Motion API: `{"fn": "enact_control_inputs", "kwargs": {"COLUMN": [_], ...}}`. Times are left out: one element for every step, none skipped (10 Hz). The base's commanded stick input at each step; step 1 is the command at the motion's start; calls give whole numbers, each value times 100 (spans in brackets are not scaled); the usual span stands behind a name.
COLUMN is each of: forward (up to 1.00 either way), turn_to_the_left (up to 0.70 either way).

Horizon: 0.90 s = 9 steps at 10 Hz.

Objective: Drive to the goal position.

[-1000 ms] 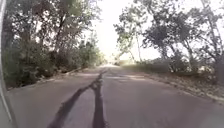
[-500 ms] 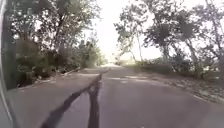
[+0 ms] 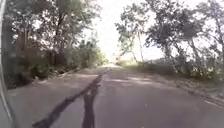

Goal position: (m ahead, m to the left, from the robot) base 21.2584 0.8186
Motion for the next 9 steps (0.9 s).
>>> {"fn": "enact_control_inputs", "kwargs": {"forward": [70,70,70,70,70,70,70,70,70], "turn_to_the_left": [0,0,0,0,0,0,0,0,0]}}
